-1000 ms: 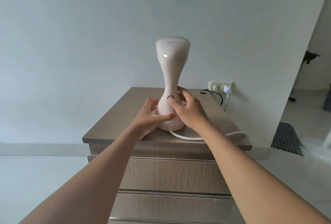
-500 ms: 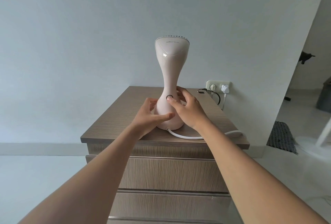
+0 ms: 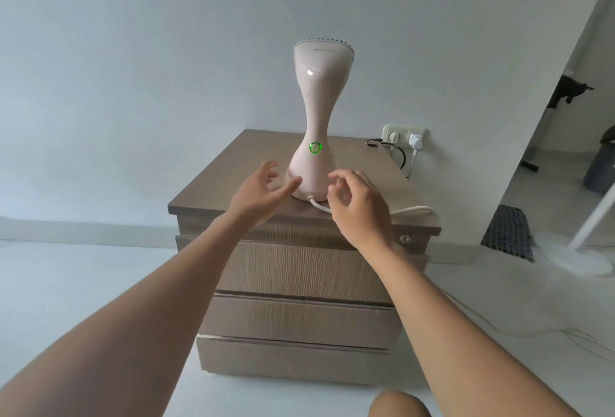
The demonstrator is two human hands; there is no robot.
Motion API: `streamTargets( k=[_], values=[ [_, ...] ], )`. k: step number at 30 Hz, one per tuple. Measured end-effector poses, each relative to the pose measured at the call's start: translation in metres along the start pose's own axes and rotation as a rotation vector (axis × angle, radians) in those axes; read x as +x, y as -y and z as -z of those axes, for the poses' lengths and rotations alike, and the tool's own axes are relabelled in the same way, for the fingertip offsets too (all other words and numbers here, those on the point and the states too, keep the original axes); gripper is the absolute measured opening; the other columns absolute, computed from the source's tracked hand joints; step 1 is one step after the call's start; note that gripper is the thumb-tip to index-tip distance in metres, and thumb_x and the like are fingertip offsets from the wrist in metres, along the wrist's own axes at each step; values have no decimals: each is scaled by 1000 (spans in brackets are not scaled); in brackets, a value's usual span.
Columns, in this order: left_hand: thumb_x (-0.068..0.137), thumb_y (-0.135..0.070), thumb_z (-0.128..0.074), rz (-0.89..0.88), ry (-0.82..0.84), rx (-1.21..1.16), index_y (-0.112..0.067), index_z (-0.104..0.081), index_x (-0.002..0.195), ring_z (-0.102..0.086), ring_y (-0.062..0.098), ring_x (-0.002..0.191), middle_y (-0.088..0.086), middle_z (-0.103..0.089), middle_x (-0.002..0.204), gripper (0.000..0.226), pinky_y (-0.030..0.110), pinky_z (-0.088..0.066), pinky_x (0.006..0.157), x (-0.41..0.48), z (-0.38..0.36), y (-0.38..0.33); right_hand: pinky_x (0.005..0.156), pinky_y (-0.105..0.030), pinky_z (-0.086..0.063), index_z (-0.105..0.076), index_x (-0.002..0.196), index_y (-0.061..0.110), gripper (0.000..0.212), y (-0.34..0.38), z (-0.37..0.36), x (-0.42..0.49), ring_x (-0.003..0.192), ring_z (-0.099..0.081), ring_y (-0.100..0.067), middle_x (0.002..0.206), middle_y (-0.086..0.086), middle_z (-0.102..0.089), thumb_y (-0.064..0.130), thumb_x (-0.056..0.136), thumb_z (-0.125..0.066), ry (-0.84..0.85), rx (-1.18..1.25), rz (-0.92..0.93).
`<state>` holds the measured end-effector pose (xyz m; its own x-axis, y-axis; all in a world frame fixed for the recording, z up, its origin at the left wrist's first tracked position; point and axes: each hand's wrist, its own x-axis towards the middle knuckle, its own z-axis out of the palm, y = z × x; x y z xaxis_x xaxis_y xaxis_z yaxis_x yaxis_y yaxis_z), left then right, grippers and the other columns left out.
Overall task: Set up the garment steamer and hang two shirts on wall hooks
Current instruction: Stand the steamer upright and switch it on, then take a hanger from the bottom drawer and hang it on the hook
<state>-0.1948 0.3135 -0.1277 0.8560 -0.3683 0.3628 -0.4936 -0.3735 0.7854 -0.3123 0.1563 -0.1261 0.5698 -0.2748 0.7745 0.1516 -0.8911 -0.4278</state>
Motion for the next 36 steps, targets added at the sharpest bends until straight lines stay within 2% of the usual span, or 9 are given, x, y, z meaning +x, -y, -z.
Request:
streamTargets(
  k=[3,4,6,9,12,17,28,32,36],
  values=[
    [74,-79,-44,-157,-63,423,-36,-54,121,-60,12,103,-14,-66,112,64,29,-40,78,-26,6,13,57,-25,-41,-69,91,18,12,8,-9,-49,67,-58,-17,81,4,-64,13,83,-62,43,-22,133],
    [76,-78,-43,-253,-93,535,-36,-58,118,-60,13,105,-14,-66,113,61,29,-38,80,-33,5,18,55,-25,-42,-70,90,18,11,9,-12,-64,65,-58,-17,80,4,-64,13,84,-62,110,-11,133],
    [82,-71,-45,-359,-132,630,-34,-60,123,-52,13,121,-13,-60,129,57,32,-33,97,-44,5,29,56,-32,-50,-70,93,22,13,7,-20,-93,69,-61,-17,86,7,-66,18,88,-59,299,3,83],
    [89,-59,-47,-349,-146,616,-33,-58,129,-42,11,132,-11,-54,139,49,34,-24,107,-47,7,39,78,-33,-53,-65,116,28,27,-4,-35,-129,100,-63,-14,116,9,-65,31,95,-48,638,-83,-56],
    [90,-58,-48,-331,-132,594,-33,-59,128,-41,10,133,-11,-53,139,47,35,-23,107,-44,6,40,99,-35,-40,-48,141,25,47,-16,-52,-155,125,-50,-19,141,4,-51,38,96,-45,833,-220,-172],
    [88,-60,-49,-297,-134,551,-35,-60,127,-40,8,133,-14,-53,139,48,33,-21,108,-38,5,42,112,-44,-26,-30,150,22,63,-24,-77,-184,135,-36,-21,149,0,-39,37,93,-50,831,-443,-192],
    [87,-60,-51,-293,-120,523,-34,-61,126,-39,6,133,-14,-53,138,49,32,-20,106,-38,8,39,110,-44,-24,-61,119,27,36,-18,-93,-187,114,-49,-23,118,1,-57,47,90,-59,575,-480,-279],
    [87,-61,-50,-284,-105,514,-34,-60,127,-39,5,133,-14,-53,139,50,31,-19,106,-39,7,38,82,-35,-43,-66,91,22,19,-20,-81,-197,98,-49,-21,96,2,-57,41,86,-67,564,-268,-303],
    [87,-61,-50,-277,-97,508,-33,-60,127,-39,6,133,-14,-53,139,51,31,-19,106,-41,9,37,68,-29,-40,-70,86,22,18,-22,-69,-203,90,-48,-15,83,9,-51,40,83,-71,635,-175,-291]
  ],
)
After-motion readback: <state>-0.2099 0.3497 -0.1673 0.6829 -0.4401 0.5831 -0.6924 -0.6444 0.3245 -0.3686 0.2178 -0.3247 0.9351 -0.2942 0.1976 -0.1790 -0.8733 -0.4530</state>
